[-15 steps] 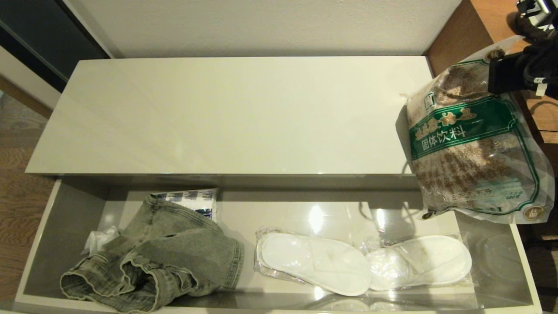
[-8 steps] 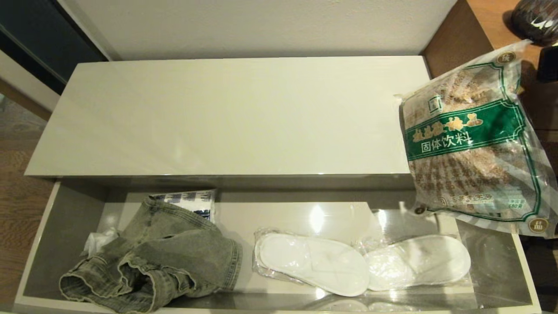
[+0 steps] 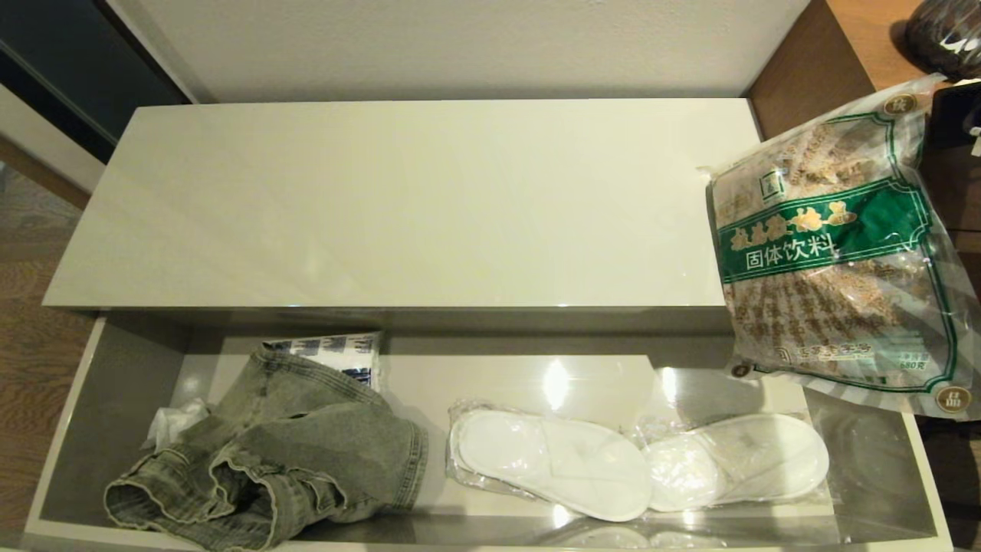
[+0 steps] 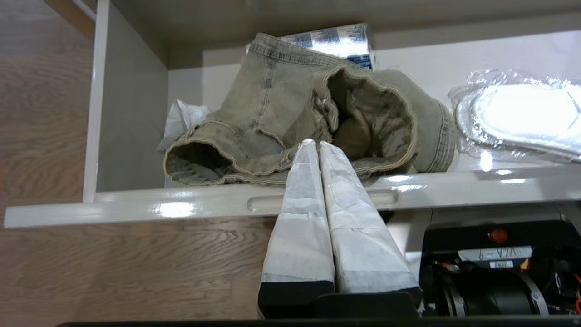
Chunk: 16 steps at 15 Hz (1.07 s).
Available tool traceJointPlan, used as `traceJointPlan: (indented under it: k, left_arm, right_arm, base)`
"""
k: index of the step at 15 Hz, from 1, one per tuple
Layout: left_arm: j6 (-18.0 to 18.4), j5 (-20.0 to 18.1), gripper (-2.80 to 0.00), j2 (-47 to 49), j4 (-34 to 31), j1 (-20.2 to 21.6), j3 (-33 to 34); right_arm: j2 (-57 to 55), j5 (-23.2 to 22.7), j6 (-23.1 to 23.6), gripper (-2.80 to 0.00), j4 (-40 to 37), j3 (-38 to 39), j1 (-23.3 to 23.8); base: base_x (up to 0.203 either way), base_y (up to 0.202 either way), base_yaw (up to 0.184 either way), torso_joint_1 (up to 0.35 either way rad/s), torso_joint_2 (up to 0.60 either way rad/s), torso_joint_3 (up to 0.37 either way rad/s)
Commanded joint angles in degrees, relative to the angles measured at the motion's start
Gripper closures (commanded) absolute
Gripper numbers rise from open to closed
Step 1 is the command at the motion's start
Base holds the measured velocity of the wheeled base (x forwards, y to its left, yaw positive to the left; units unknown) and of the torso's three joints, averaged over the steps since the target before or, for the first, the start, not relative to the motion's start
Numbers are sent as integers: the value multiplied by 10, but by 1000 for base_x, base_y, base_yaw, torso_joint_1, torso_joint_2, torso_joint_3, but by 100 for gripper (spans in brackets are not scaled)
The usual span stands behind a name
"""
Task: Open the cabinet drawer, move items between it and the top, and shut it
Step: Place the solid drinks on the table
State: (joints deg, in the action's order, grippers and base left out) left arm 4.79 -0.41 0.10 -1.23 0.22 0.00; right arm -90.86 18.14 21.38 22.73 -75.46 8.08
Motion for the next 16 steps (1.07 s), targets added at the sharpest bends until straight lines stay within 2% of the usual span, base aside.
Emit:
traceJointPlan:
  k: [1,4,9,12,14,15,16]
  left_arm:
    - [0,0,0,0,0,0,0]
    - [0,0,0,0,0,0,0]
    - [-2,1,0,0,1,0,0]
    - [-1,1,0,0,1,0,0]
    - [0,0,0,0,0,0,0]
    - [0,0,0,0,0,0,0]
    - [-1,1,0,0,1,0,0]
  right_arm:
    - [14,1,1,0,-1,-2,0]
    - [27,0,0,0,-17,-5,-1]
    - [144,-6,-4,0,-150,-56,-23]
    - [206,-63,-1,0,-328,-71,-69]
    - [218,-74,-7,0,-426,-76,-112]
    - [216,-75,-12,-280,-430,-74,-114]
    - [211,-75,-24,-280,-438,-68,-118]
  base:
    - [0,0,0,0,0,0]
    - [0,0,0,0,0,0]
    - [0,0,0,0,0,0]
    - [0,0,0,0,0,0]
    - [0,0,0,0,0,0]
    - [0,0,0,0,0,0]
    - [0,0,0,0,0,0]
